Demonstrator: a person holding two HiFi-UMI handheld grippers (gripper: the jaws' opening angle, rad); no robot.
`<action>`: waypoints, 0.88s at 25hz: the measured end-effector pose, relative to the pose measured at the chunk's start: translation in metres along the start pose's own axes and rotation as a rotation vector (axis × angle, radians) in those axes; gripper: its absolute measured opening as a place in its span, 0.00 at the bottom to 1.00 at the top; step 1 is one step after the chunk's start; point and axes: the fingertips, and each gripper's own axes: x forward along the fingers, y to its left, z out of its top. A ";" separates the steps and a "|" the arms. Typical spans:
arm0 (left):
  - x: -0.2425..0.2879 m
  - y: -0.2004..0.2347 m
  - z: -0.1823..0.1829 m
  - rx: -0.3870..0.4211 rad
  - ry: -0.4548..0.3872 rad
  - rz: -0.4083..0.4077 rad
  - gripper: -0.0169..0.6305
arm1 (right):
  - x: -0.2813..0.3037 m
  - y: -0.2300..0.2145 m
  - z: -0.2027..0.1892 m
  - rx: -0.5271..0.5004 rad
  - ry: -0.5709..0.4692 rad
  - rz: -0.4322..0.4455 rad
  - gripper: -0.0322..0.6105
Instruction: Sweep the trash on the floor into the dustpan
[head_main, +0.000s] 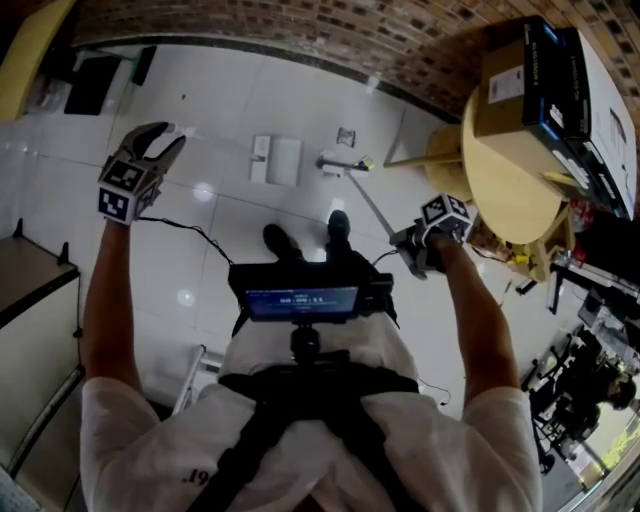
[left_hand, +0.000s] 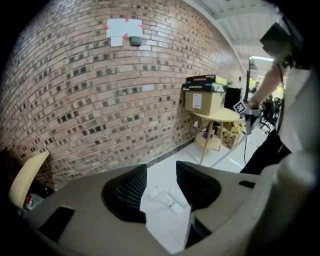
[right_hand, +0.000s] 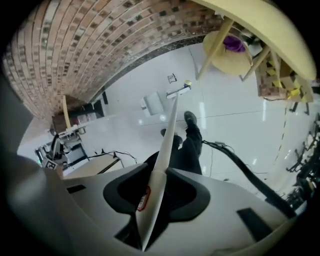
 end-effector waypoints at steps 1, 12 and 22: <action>-0.002 -0.023 0.014 0.021 -0.037 -0.023 0.32 | 0.000 0.011 0.002 0.018 -0.012 0.033 0.23; 0.071 -0.378 0.100 0.441 -0.293 -0.619 0.32 | 0.013 0.090 0.055 0.262 -0.152 0.370 0.25; 0.088 -0.381 0.100 0.346 -0.289 -0.648 0.03 | 0.047 0.117 0.054 0.295 -0.123 0.468 0.26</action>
